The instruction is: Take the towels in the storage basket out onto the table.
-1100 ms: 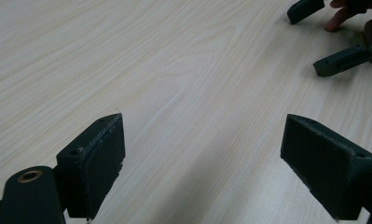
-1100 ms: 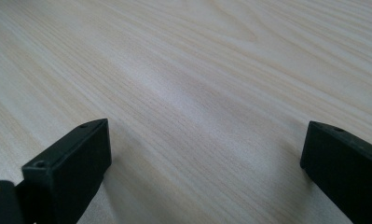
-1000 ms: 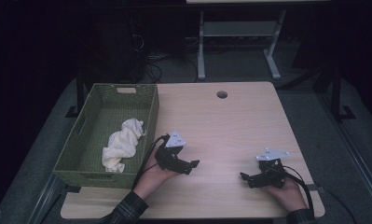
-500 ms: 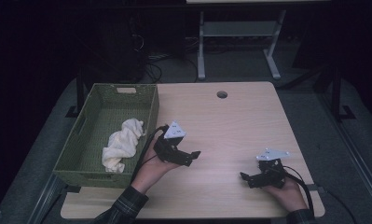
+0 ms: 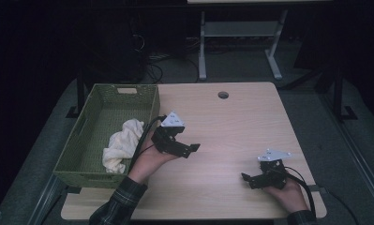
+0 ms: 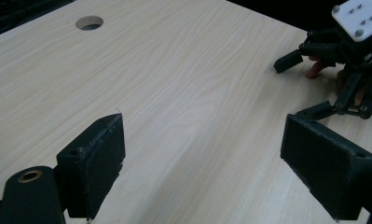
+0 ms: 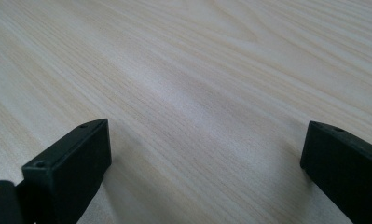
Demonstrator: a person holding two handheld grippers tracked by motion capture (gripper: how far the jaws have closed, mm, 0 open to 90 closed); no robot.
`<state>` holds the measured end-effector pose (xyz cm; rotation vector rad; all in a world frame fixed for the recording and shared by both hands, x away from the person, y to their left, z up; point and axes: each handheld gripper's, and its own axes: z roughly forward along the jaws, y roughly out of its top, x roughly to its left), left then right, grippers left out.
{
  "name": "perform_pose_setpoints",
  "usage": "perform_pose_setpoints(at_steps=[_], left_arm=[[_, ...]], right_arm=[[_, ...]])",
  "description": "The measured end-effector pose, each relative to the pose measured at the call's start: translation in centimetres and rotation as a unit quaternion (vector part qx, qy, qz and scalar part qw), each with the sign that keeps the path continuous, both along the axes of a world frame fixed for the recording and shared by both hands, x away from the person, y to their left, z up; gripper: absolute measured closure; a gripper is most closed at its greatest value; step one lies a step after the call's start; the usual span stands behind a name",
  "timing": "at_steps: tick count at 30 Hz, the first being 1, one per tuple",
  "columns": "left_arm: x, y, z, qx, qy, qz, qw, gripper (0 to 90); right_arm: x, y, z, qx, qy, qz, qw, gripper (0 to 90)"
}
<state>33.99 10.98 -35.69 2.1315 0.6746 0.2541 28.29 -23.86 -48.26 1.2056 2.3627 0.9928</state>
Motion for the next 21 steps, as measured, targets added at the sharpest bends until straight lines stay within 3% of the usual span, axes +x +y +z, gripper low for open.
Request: perform_pose_setpoints(at_steps=[9,13,21], left_arm=[[1.0,1.3,1.5,0.001,-0.001,-0.01,0.9999,13.2],[1.6,2.7,1.8,-0.005,0.015,0.0,0.9999,13.2],[1.7,4.5,2.4,-0.01,0.021,0.013,0.9996,13.1]], right_arm=[[0.0,0.0,0.0,-0.001,-0.001,0.0,1.0,1.3],[0.0,0.0,0.0,0.0,-0.002,0.001,1.0,1.3],[0.0,0.0,0.0,0.0,-0.002,0.001,1.0,1.3]])
